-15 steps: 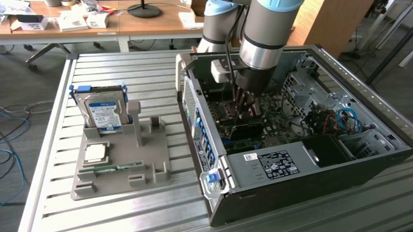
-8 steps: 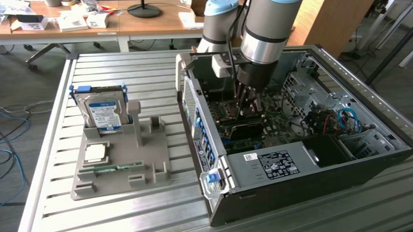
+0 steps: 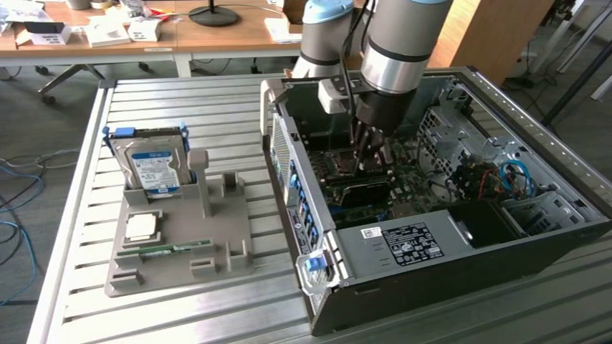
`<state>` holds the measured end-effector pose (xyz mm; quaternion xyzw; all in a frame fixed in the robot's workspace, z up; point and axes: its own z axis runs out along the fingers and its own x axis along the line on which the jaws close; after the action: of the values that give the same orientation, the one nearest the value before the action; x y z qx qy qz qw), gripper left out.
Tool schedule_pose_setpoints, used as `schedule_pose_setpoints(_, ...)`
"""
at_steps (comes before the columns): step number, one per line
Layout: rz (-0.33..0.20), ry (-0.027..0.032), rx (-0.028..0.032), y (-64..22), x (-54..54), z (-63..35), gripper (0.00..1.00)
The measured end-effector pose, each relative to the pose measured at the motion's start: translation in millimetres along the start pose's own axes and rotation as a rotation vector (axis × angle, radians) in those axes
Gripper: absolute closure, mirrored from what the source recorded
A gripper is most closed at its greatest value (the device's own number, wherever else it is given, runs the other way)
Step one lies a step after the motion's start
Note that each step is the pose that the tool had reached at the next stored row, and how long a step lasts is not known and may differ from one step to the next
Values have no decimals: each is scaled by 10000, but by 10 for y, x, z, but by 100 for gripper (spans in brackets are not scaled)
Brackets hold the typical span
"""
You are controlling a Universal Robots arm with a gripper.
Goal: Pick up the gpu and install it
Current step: 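Press down on the gpu until it lock into place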
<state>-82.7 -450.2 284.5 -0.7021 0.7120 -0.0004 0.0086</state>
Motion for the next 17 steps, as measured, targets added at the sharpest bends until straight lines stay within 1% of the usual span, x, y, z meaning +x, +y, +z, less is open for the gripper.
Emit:
schedule_pose_setpoints(5,-1,1,-49,-75,0,0,89)
schedule_pose_setpoints(17,1,1,-51,-79,-1,0,89)
